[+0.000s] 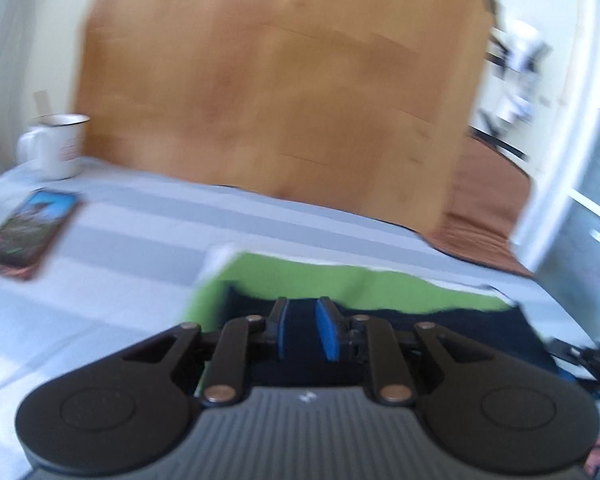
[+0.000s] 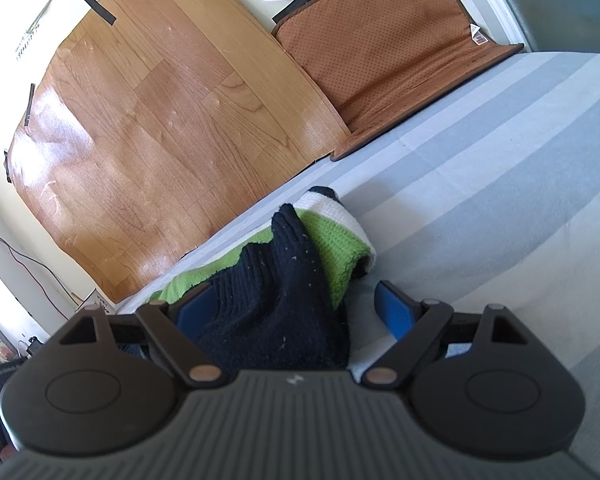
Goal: Fold small clothes
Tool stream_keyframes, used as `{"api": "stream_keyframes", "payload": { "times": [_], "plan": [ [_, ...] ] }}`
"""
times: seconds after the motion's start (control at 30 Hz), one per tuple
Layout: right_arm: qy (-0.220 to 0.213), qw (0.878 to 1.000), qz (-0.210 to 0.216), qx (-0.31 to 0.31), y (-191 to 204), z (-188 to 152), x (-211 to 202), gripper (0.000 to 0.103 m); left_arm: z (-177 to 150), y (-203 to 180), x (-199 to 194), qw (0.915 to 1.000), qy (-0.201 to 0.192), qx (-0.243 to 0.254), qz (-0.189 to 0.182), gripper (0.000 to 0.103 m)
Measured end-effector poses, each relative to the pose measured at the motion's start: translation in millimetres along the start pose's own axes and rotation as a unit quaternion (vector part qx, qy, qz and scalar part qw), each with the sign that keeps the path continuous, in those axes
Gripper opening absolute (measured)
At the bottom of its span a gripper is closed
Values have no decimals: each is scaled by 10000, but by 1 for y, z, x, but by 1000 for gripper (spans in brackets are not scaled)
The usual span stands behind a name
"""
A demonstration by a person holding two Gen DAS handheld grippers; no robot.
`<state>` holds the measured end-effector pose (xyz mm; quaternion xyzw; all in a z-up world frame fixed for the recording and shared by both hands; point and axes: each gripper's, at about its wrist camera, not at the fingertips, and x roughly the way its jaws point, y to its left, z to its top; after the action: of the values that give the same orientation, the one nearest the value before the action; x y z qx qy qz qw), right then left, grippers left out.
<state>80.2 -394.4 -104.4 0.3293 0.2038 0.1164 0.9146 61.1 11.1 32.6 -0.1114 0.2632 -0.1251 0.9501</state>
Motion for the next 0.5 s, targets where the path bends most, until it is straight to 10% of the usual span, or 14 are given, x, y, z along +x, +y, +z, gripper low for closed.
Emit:
{"api": "stream_keyframes", "payload": {
  "times": [0.27, 0.5],
  "plan": [
    [57, 10000, -34, 9, 0, 2, 1, 89, -9, -16, 65, 9966, 777, 107, -261, 14],
    [445, 9989, 100, 104, 19, 1, 19, 89, -15, -12, 65, 9975, 584, 184, -349, 13]
  ]
}}
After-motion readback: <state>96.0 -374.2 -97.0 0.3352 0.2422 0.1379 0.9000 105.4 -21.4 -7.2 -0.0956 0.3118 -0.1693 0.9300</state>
